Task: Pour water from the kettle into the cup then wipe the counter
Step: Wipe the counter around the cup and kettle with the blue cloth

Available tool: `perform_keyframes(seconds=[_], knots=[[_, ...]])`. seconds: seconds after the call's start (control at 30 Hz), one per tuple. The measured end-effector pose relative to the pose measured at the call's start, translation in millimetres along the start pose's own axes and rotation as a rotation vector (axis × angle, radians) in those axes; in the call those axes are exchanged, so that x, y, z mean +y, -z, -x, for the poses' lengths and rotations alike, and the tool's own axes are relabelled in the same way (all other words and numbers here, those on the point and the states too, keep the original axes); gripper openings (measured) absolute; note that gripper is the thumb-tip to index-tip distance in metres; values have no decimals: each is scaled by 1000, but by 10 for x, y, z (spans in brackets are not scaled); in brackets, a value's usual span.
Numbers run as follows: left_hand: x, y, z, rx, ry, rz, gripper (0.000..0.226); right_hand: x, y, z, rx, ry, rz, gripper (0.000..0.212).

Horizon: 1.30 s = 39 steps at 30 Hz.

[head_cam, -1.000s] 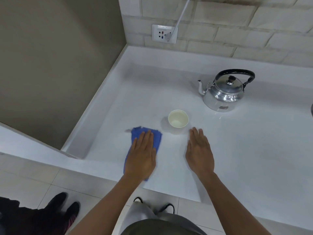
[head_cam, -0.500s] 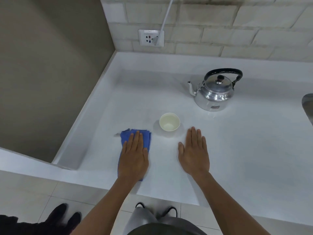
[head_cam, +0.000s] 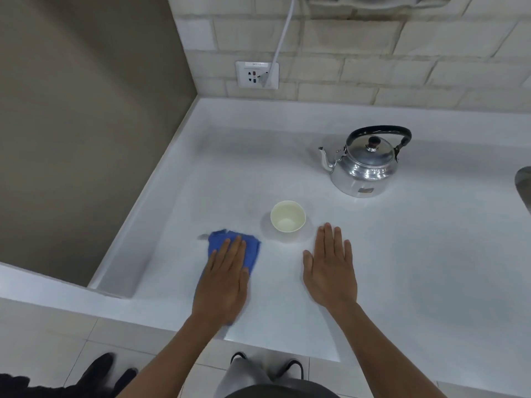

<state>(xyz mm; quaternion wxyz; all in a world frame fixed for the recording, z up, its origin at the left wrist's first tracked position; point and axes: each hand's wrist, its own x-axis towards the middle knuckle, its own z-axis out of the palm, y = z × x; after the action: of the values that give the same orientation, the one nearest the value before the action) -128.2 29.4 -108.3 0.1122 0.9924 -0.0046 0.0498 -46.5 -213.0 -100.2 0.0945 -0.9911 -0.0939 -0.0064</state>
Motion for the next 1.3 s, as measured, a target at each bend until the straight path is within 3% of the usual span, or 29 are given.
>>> perform_keyframes(seconds=[0.13, 0.23, 0.33, 0.43, 0.57, 0.67, 0.8, 1.0, 1.17, 1.3], knots=[[228, -22, -456, 14, 233, 9, 62, -8, 5, -5, 12, -7, -6, 68], [383, -83, -268, 36, 100, -18, 61, 15, -1, 6, 13, 1, 7, 68], [469, 20, 302, -46, -116, -37, 60, 11, 4, -1, 10, 6, 8, 68], [303, 90, 561, -42, -193, -20, 57, 10, -3, -5, 10, 3, 11, 68], [-9, 26, 115, -17, 24, -7, 59, -1, 6, -2, 19, 0, 18, 68], [118, 3, -352, -5, 215, -1, 63, -4, 3, -6, 16, 0, 21, 68], [508, -76, -275, 11, 85, -24, 62, 14, 14, -25, 2, 4, 26, 69], [336, -9, 339, -22, -38, 13, 59, 10, 9, -8, 11, 2, 22, 69], [-150, 35, -362, 23, 90, -11, 58, 11, -10, -12, 22, 2, 22, 70], [-155, 81, -733, 9, 220, -16, 65, 30, -34, -13, 14, -1, 25, 72]])
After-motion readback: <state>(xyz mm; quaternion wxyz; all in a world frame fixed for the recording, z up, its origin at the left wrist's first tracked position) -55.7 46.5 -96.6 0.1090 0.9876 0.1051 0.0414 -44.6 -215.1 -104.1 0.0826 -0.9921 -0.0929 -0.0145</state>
